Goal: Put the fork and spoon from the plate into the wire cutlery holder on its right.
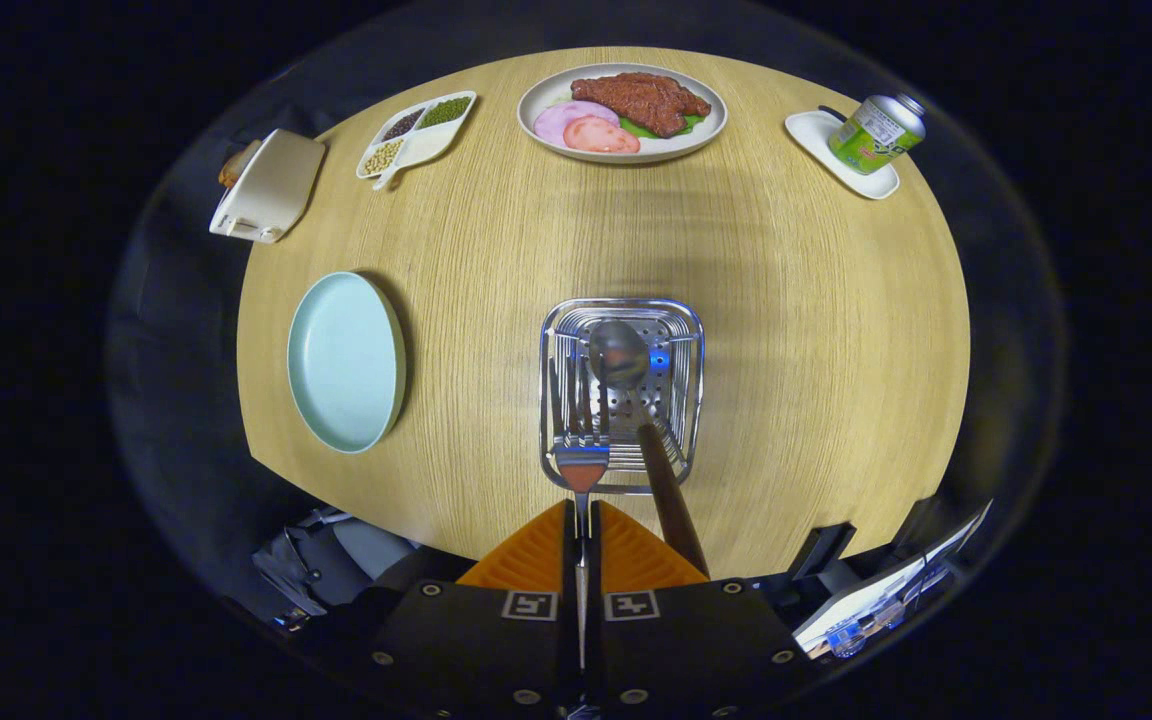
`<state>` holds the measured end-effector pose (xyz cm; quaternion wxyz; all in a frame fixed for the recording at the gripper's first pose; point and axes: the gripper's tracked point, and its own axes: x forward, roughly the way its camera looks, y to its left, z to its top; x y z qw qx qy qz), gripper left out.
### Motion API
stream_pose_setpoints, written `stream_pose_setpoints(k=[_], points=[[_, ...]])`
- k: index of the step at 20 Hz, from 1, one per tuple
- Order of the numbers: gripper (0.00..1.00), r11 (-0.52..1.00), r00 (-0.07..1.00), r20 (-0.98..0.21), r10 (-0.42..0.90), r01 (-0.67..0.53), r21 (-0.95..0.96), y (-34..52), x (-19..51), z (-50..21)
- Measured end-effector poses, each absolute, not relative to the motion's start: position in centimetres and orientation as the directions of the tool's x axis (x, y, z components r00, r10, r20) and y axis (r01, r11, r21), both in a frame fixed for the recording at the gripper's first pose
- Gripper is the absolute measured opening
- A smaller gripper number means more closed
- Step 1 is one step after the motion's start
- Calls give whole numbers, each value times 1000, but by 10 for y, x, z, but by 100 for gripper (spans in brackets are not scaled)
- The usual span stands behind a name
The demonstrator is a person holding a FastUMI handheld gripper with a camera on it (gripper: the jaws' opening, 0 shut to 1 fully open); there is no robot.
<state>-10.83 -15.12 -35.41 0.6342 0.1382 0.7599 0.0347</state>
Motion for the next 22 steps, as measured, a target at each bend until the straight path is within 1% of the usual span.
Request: stream_pose_setpoints(k=[2, 5, 6, 8, 11, 14, 15, 16, 18, 19, 22], points=[[3, 955, -149, -954, 261, 184, 233, -152, -100, -355], [7, 955, -116, -960, 256, 188, 231, -159, -89, -350], [7, 950, -98, -959, 265, 197, 242, -161, -84, -345], [12, 936, -26, -957, 288, 221, 276, -161, -66, -333], [26, 910, 151, -938, 313, 235, 341, -159, -33, -303], [36, 908, 355, -895, 269, 215, 358, -168, -4, -263], [40, 904, 424, -866, 264, 204, 375, -167, 5, -247], [42, 900, 492, -831, 258, 191, 392, -168, 14, -228], [53, 900, 616, -753, 229, 160, 405, -169, 28, -194], [63, 905, 671, -714, 202, 152, 398, -174, 34, -178], [75, 923, 811, -576, 104, 137, 360, -183, 51, -137]])
